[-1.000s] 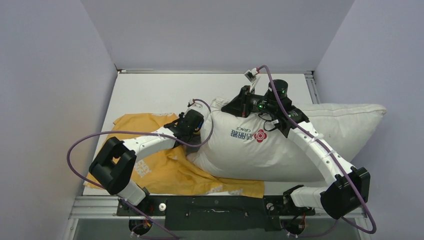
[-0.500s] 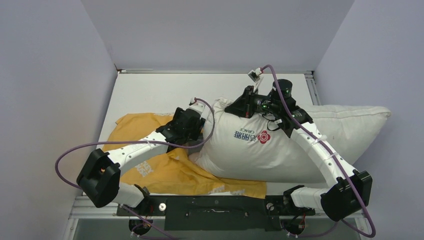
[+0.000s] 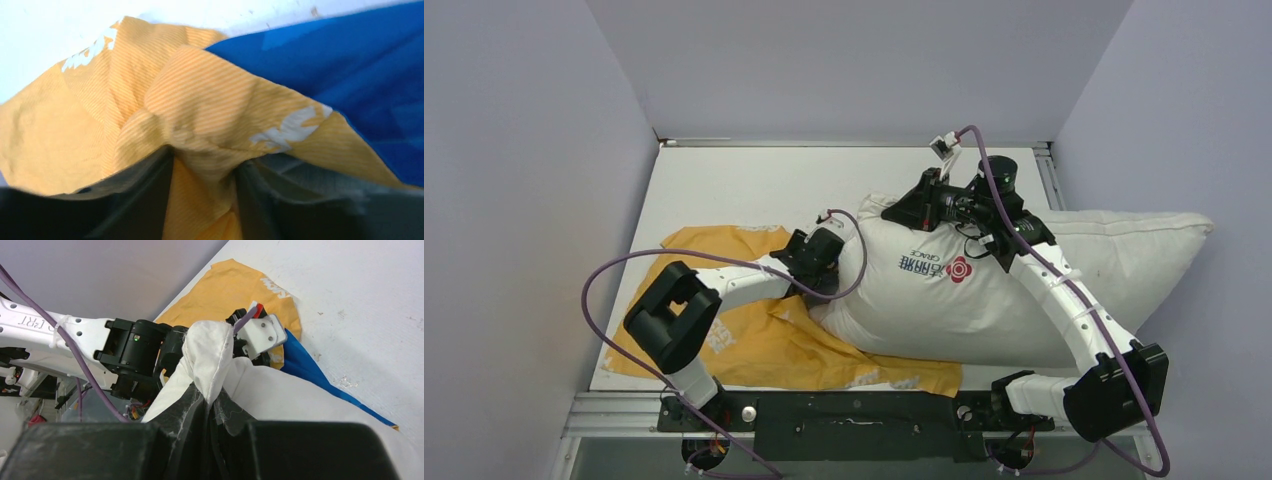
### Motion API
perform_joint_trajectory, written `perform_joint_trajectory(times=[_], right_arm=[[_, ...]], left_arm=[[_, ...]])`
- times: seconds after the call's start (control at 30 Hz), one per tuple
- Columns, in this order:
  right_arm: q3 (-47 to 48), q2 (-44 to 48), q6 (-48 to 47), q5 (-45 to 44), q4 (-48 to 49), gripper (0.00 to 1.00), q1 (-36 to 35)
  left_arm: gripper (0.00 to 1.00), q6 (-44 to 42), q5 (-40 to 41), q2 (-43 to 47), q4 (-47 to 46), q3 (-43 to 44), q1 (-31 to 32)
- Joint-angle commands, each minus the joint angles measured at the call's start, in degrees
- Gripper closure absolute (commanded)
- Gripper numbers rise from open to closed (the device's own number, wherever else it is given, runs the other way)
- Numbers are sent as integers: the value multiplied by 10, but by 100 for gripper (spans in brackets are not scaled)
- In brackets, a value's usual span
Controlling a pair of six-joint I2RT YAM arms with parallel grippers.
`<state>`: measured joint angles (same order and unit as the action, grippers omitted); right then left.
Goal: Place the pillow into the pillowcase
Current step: Stuff the pillow into the pillowcase.
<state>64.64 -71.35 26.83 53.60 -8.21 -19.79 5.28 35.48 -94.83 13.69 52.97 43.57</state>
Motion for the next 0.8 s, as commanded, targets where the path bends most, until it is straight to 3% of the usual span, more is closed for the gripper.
perform_joint_trajectory(times=[0.0, 0.1, 0.2, 0.43, 0.63, 0.77], right_arm=[[7, 20, -3, 27, -17, 95, 9], [20, 23, -19, 27, -39, 95, 15], [35, 31, -27, 31, -51, 95, 23], [75, 61, -8, 40, -17, 95, 27], [96, 72, 20, 45, 22, 95, 28], [82, 72, 35, 44, 43, 95, 28]], left_arm=[[65, 20, 93, -30, 14, 60, -1], [94, 36, 98, 0, 30, 75, -1], [100, 43, 72, 62, 38, 82, -1], [100, 46, -57, 213, 51, 126, -1], [96, 54, -102, 249, 76, 151, -1], [81, 53, -118, 239, 98, 151, -1]])
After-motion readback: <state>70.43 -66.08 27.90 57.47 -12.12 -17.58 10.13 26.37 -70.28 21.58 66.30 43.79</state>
